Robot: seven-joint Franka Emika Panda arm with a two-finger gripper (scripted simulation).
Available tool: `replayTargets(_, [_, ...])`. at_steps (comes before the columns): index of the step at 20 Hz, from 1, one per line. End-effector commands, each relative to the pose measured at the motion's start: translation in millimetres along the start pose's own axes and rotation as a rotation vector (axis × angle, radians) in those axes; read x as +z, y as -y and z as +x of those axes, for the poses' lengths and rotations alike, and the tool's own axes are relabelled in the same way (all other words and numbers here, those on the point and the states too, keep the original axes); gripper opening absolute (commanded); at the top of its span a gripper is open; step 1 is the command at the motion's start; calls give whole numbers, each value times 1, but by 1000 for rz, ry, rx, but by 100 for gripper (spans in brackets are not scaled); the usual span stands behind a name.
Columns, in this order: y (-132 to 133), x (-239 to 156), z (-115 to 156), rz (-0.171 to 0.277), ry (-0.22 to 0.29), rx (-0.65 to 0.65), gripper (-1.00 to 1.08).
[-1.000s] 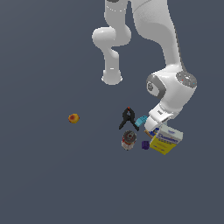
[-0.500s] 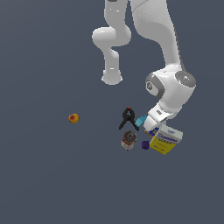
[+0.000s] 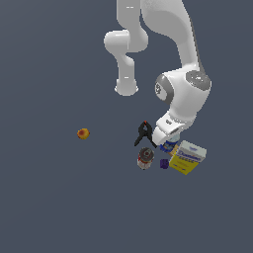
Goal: Pick up a designated object from a clutter of objects.
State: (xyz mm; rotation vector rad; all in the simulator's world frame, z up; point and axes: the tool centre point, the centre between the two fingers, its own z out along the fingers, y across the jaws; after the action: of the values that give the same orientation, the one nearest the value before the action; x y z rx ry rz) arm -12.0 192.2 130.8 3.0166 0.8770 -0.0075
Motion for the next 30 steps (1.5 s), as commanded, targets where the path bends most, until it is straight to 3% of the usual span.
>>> replayTargets(1, [-19, -16, -8, -1, -5, 1, -100])
replayTargets(30, [-300, -225, -140, 0, -5, 0, -100])
